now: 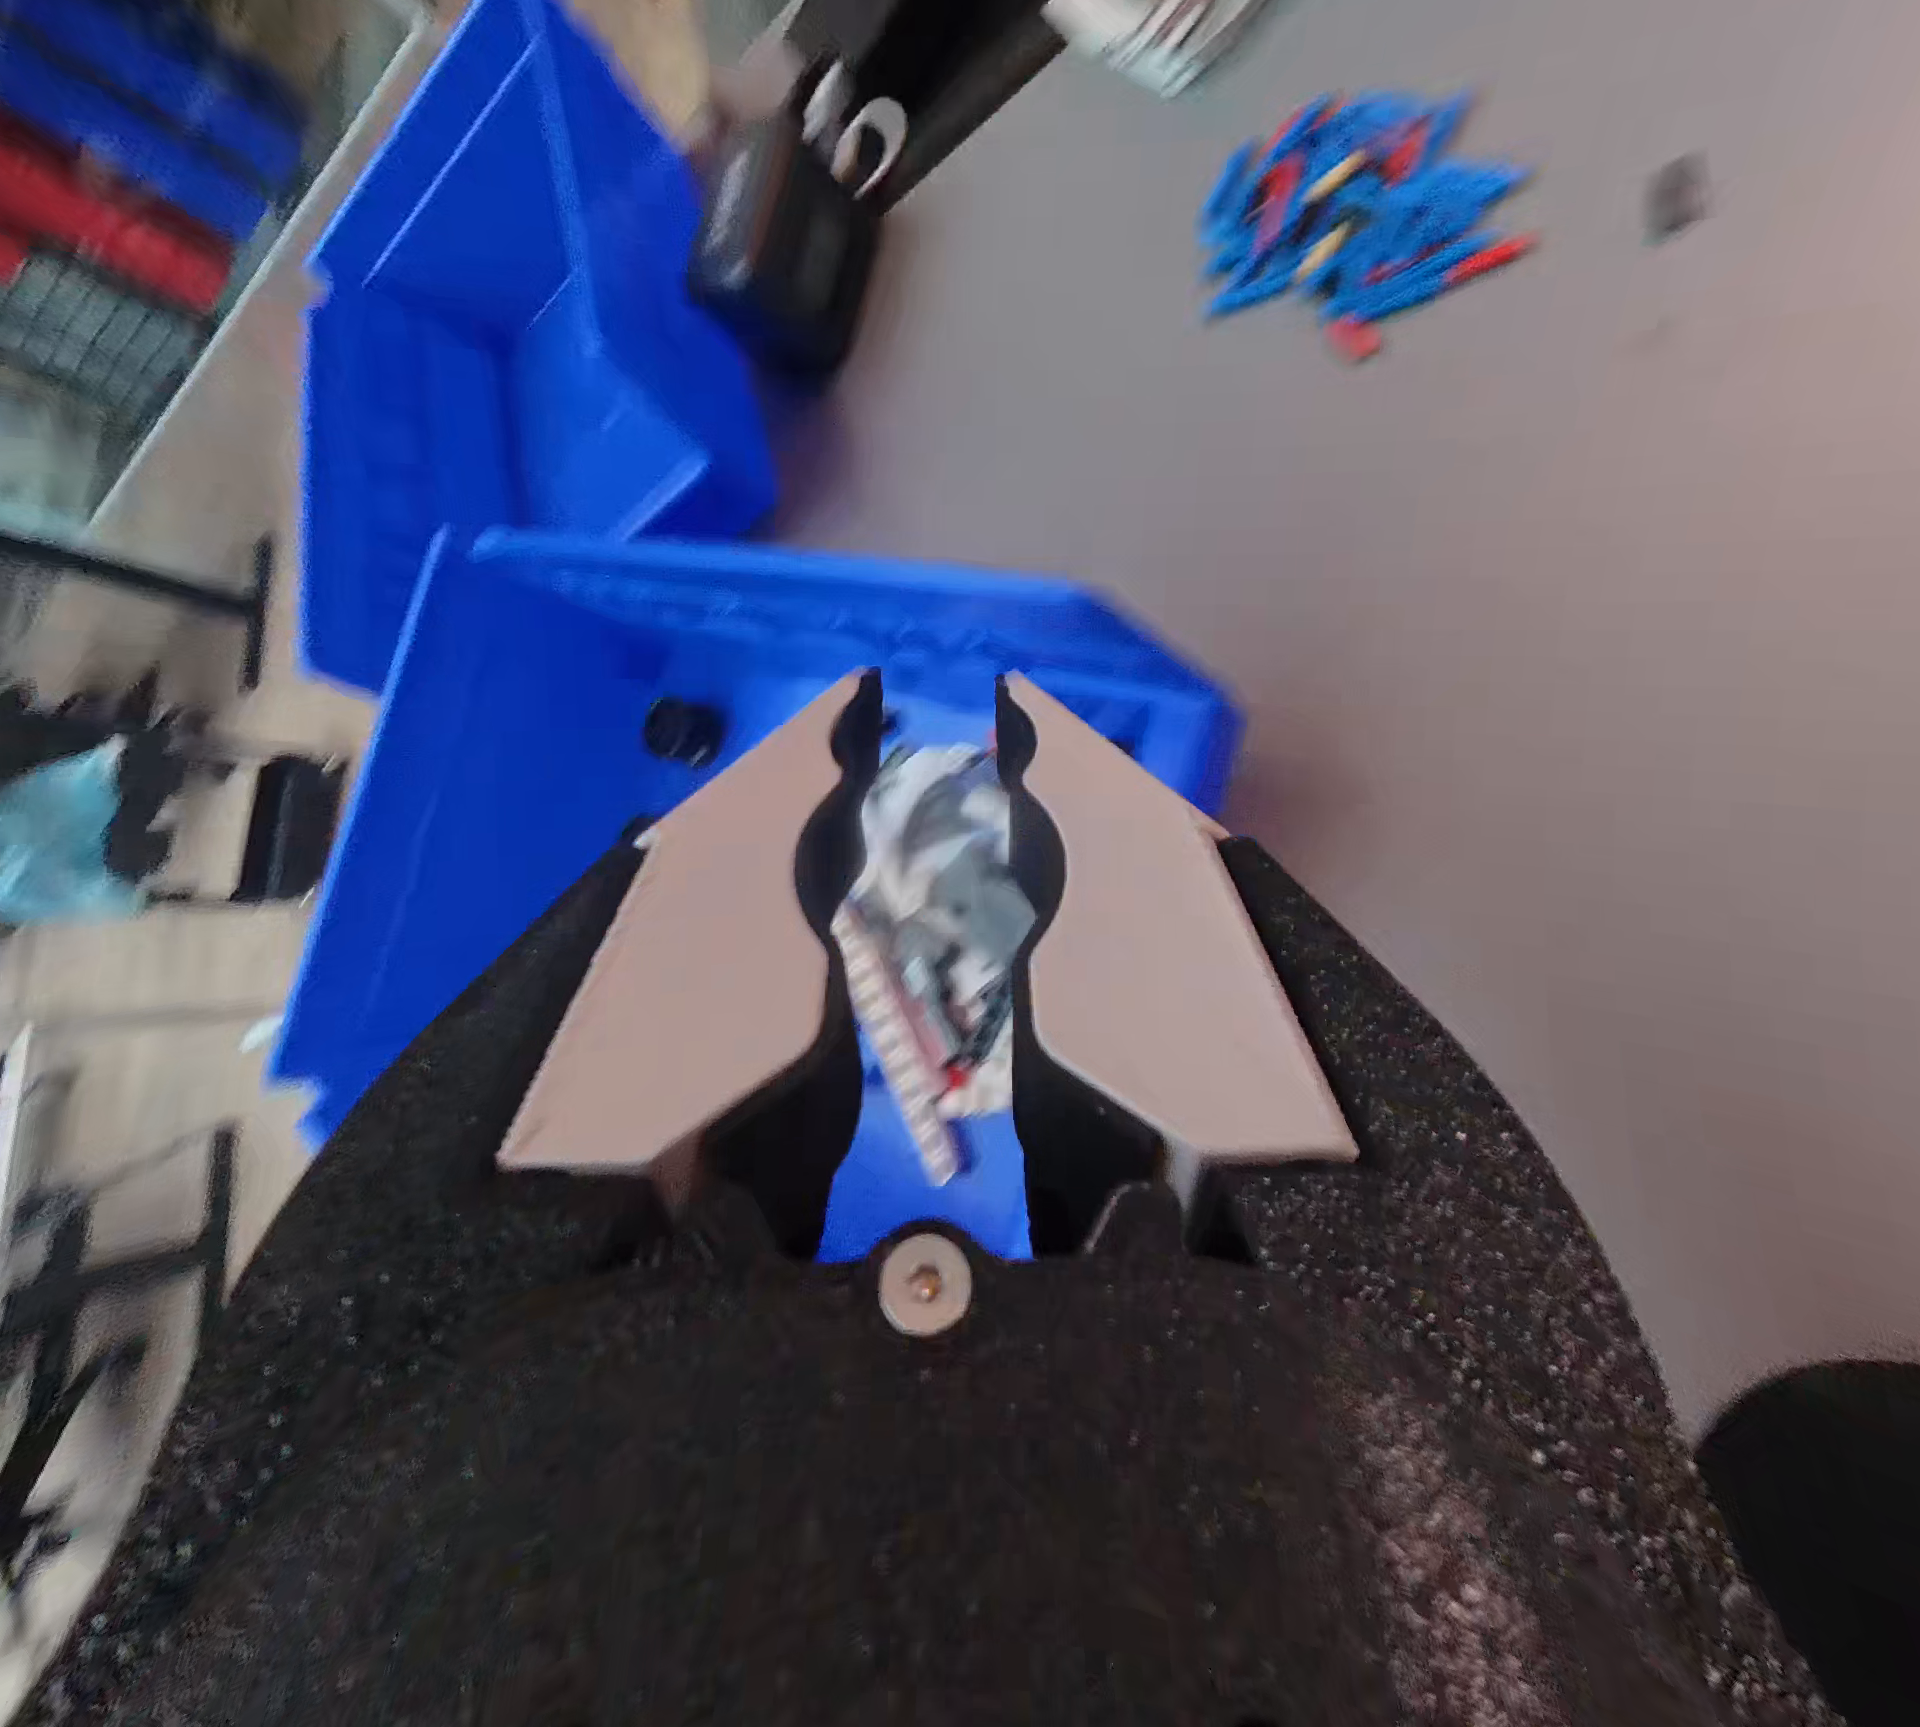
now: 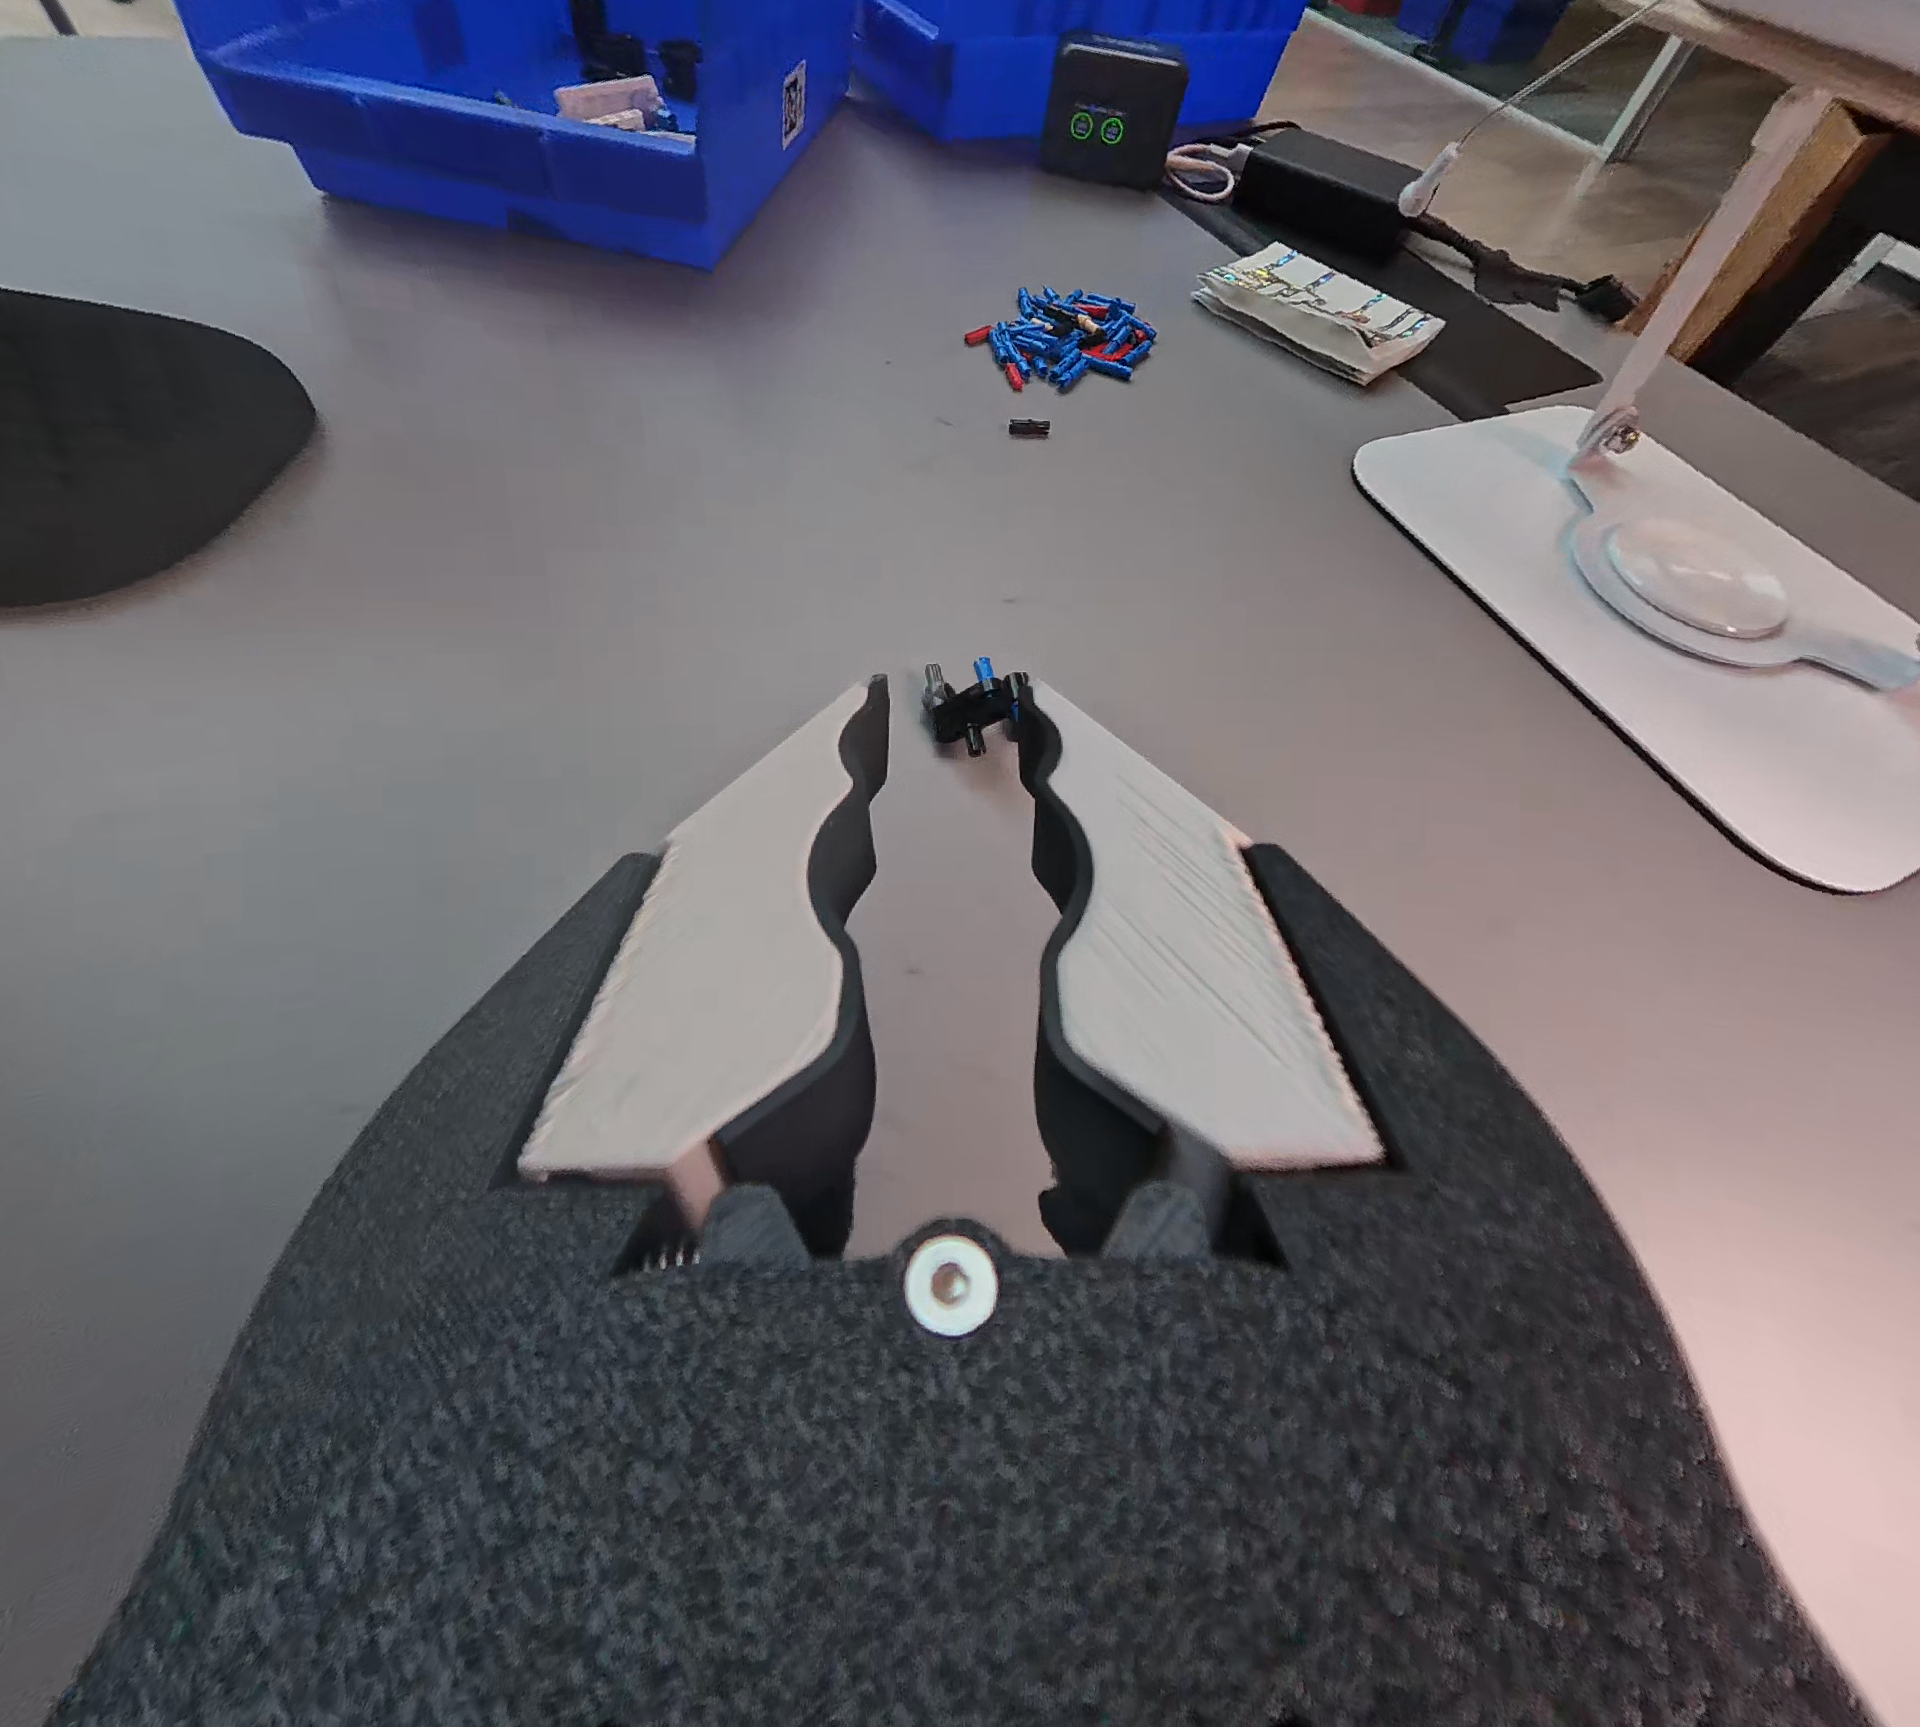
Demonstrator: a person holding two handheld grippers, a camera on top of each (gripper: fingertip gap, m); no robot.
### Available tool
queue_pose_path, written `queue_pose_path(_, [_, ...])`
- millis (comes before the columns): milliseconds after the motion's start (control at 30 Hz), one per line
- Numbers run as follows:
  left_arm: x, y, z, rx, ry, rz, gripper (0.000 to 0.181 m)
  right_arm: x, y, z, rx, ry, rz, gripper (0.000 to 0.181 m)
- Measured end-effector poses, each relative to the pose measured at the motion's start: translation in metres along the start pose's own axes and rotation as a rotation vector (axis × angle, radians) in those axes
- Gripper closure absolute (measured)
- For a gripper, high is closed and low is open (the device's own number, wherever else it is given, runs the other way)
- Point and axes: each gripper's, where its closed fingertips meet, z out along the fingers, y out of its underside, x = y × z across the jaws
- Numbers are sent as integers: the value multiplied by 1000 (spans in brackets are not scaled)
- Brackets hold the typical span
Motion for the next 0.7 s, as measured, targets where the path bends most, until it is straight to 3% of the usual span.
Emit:
queue_pose_path(33, [29,-23,-4,89,102,23,159,2,-1,-1,5,2,14,157])
queue_pose_path(167, [154,-96,-34,361,562,81,159,9,-1,-3,11,16,51,158])
queue_pose_path(300, [250,-115,-35,356,931,101,151,11,2,-3,-4,23,60,160])
queue_pose_path(500, [310,-102,1,208,999,211,147,12,7,-3,-30,33,49,161])
queue_pose_path(567, [312,-103,4,230,967,234,159,11,8,-2,-36,25,50,162])
queue_pose_path(700, [314,-109,-9,349,965,277,162,9,9,0,-49,14,42,163])
